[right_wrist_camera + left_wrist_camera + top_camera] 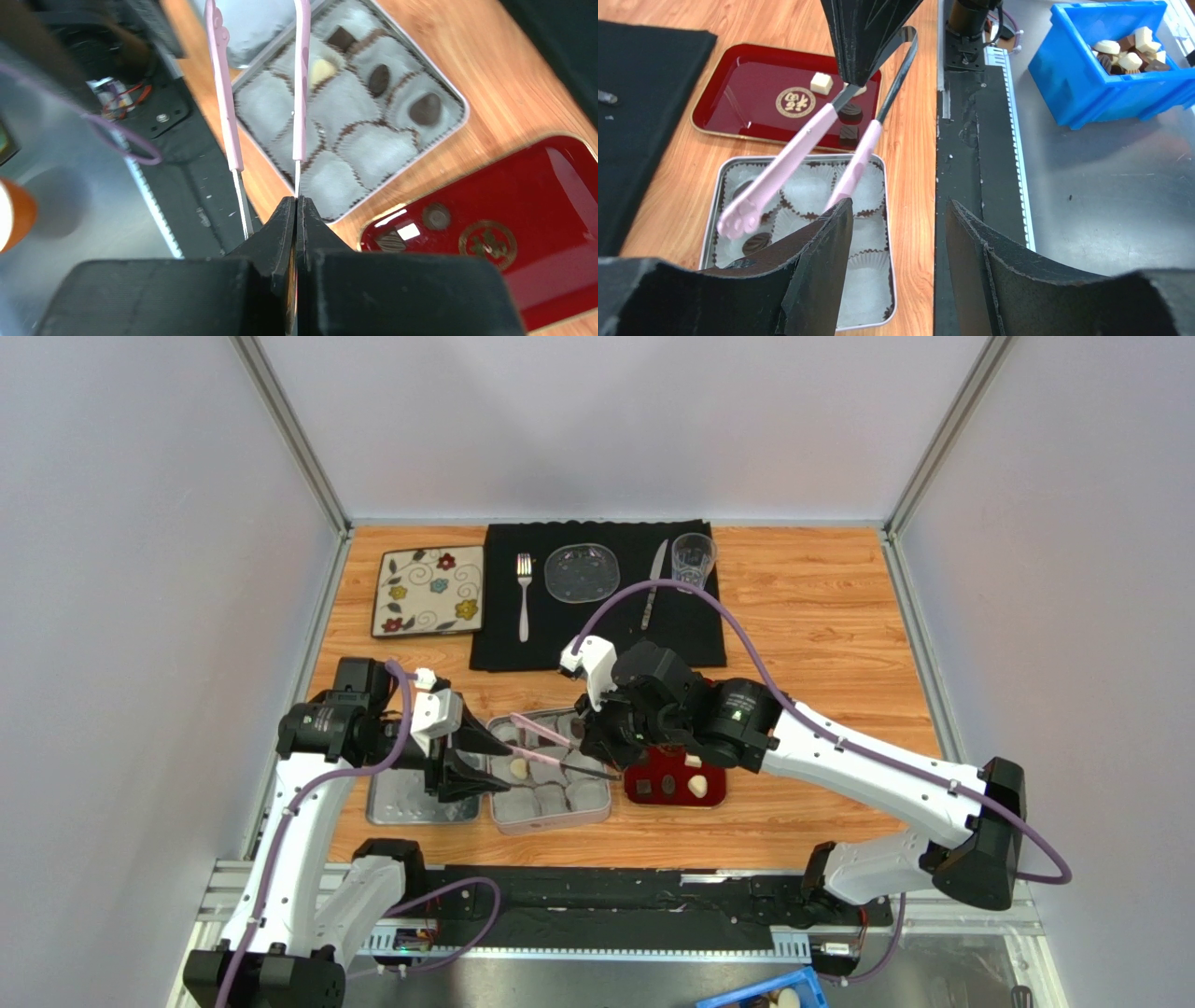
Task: Pack the chocolate
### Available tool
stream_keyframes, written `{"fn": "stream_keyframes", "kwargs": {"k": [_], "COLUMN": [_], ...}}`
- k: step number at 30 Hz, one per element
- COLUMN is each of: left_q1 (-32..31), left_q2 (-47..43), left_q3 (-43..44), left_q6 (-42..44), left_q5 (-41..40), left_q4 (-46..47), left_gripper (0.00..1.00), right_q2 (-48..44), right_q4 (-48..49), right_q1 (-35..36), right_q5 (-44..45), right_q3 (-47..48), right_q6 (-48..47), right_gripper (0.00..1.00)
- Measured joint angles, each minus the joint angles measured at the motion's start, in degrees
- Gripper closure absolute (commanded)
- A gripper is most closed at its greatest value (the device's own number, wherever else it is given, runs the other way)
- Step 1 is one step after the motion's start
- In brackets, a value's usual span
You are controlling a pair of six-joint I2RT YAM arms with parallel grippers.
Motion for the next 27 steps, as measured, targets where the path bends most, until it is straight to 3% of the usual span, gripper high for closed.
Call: {"fn": "stream_keyframes", "kwargs": {"k": [10, 27], "left_q1": [0.0, -1.11], "left_q2": [0.28, 0.39], "left_q3": [-0.92, -2.54], "left_q6": [3.28, 2.62], "left_q5": [1.57, 0.02], "left_q4": [-1.88, -2.21], "left_gripper": [0.41, 0.51], "right_q2": [0.5, 2.78], "right_q4": [-2.6, -4.63], "right_q1": [-0.28, -1.57], "right_q5": [-10.36, -11.63], "right_q3": [2.93, 6.58], "right_q6": [-3.48, -5.35], "right_gripper": [1.0, 1.0]}}
